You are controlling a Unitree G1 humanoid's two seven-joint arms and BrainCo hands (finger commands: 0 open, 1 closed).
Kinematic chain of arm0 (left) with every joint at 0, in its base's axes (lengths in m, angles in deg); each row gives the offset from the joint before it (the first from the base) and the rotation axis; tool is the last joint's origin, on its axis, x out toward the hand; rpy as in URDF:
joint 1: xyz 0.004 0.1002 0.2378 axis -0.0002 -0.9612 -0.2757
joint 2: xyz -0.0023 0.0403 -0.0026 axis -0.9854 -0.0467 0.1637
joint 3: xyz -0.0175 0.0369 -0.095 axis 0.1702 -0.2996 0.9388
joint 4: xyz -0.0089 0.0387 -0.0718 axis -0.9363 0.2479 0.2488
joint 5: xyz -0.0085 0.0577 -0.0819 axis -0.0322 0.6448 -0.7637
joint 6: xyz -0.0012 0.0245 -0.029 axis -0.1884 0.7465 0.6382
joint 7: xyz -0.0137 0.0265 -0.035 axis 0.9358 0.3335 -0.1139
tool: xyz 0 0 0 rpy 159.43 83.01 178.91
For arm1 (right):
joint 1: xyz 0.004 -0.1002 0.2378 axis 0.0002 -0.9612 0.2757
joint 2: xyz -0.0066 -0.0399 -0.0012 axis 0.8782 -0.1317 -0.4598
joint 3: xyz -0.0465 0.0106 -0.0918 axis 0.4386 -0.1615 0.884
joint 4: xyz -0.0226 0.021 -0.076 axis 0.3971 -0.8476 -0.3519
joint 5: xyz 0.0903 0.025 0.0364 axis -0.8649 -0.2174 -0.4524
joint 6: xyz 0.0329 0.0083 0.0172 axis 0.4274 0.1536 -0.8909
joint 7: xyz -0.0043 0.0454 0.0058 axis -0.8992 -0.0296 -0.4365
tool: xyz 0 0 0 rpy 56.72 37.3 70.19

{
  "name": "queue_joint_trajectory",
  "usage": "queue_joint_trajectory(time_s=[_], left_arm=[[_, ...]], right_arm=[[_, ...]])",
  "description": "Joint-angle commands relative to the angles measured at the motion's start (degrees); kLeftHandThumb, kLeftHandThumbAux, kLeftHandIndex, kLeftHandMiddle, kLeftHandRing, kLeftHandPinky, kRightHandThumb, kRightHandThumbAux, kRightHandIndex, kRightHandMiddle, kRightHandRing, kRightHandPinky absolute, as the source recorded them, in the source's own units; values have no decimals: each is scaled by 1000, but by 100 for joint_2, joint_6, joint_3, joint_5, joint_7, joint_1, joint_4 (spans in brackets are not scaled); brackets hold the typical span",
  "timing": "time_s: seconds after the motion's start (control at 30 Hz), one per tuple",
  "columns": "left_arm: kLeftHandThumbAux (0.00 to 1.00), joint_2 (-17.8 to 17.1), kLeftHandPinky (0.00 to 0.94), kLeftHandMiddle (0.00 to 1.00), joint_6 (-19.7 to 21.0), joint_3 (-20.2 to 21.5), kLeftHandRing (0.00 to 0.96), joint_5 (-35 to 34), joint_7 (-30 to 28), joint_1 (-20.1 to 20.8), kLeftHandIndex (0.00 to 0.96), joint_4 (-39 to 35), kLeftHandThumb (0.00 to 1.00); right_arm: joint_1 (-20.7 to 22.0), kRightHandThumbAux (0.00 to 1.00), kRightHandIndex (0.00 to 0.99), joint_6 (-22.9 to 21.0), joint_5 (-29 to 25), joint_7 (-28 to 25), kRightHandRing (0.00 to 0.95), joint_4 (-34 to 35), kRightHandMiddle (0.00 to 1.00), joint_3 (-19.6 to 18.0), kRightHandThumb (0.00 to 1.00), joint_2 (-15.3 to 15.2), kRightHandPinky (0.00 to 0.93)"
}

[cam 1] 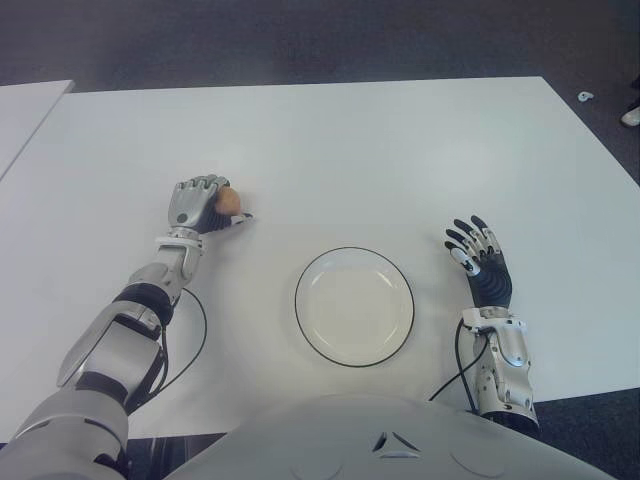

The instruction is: Put the apples into the plate.

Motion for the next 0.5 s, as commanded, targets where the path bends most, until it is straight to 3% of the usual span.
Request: queue_joint_trajectory(time_s=[0.03,0.5], left_arm=[[692,46,750,796,-100,-81,774,-18,-67,-203,445,209,744],[693,-15,776,836,-501,85,817,-338,-323,-280,444,169,746]], right_arm=[[-158,710,109,-150,5,28,224,-96,213,-4,449,39,247],[-132,709,121,-184,-19,22,230,-115,217,-15,464,34,263]])
